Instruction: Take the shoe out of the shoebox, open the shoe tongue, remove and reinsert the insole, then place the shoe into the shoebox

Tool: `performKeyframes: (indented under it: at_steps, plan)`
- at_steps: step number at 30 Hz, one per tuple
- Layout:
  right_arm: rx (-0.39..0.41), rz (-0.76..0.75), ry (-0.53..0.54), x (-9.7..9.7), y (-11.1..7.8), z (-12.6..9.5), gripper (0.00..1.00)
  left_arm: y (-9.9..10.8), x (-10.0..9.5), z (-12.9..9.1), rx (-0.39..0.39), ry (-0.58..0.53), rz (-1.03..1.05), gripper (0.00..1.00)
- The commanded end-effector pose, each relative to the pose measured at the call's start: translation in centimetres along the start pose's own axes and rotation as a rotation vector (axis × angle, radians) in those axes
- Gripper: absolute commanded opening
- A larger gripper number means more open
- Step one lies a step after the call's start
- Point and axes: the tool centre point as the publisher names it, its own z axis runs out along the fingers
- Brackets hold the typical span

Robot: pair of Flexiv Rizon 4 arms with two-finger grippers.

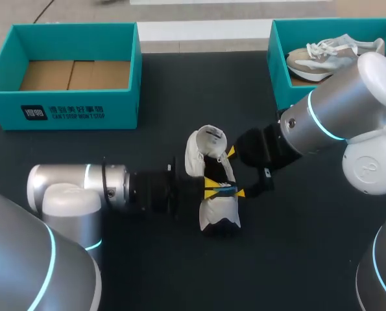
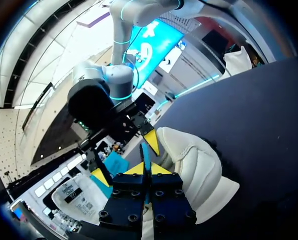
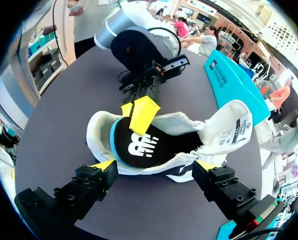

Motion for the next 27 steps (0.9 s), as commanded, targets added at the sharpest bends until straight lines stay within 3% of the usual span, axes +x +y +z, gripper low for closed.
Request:
performKeyframes:
  at_steps: [1,7,11,12,13,16,22,27]
  plan:
    - [0.003,0.001,-0.002,0.1,0.1,0.1,1.0,0.8,-0.3,0.0,-0.012,0.002,-0.002,0.0]
    - [0.003,0.001,-0.002,0.1,0.1,0.1,1.0,1.3,-0.1,-0.2,-0.027,0.01,-0.017,0.0]
    - [0.003,0.001,-0.002,0.1,0.1,0.1,1.0,0.0,0.0,-0.3,-0.01,0.015,-0.016,0.0]
    - [0.003,0.001,-0.002,0.1,0.1,0.1,1.0,-0.2,-0.1,-0.3,-0.009,0.016,-0.015,0.07]
    - [0.003,0.001,-0.002,0.1,0.1,0.1,1.0,-0.6,-0.3,-0.5,-0.001,0.014,-0.014,0.28]
    - [0.003,0.001,-0.002,0.1,0.1,0.1,1.0,-1.3,-0.7,-0.8,0.007,0.008,-0.004,0.44]
    - [0.003,0.001,-0.002,0.1,0.1,0.1,1.0,-2.5,-1.7,-1.4,0.025,0.002,0.003,0.64]
    - [0.003,0.001,-0.002,0.1,0.1,0.1,1.0,-3.7,-2.5,-1.8,0.045,0.007,0.014,0.69]
